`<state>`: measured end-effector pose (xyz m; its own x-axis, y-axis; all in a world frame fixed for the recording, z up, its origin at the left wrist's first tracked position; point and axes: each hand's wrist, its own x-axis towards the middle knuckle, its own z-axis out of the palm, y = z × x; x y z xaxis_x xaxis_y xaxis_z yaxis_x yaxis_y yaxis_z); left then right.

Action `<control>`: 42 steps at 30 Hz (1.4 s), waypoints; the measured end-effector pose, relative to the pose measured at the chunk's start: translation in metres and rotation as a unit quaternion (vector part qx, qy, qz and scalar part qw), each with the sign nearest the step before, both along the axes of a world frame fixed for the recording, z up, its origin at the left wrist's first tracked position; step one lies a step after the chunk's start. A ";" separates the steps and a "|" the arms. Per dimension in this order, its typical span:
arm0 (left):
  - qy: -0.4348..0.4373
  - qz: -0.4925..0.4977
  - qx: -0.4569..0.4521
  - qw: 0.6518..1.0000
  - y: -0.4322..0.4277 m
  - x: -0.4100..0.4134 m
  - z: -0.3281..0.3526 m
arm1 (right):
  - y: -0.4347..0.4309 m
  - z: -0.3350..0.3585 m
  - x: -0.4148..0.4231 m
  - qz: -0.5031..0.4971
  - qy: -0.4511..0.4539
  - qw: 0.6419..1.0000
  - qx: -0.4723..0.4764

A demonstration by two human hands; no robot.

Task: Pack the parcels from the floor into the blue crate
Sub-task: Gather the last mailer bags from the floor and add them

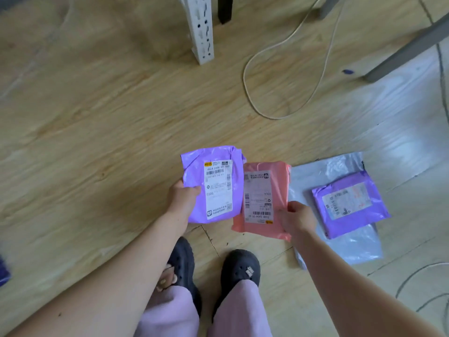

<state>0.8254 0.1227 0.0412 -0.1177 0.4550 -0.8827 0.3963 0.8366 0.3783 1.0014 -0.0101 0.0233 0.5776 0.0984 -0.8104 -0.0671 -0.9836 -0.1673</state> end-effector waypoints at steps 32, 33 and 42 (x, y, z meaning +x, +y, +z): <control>0.008 0.265 0.168 0.949 -0.037 -0.433 0.422 | 0.122 0.405 -0.375 0.343 0.044 0.929 0.133; 0.007 0.273 0.166 0.948 -0.041 -0.455 0.425 | 0.122 0.409 -0.397 0.350 0.044 0.926 0.137; 0.046 0.329 0.136 0.933 -0.084 -0.650 0.432 | 0.122 0.439 -0.587 0.413 0.037 0.894 0.168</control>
<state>0.1755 0.0387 0.4727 -0.5207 0.4631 -0.7172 -0.1275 0.7885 0.6017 0.4146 0.1122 0.4619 0.1420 0.7123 -0.6874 0.6360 -0.5978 -0.4880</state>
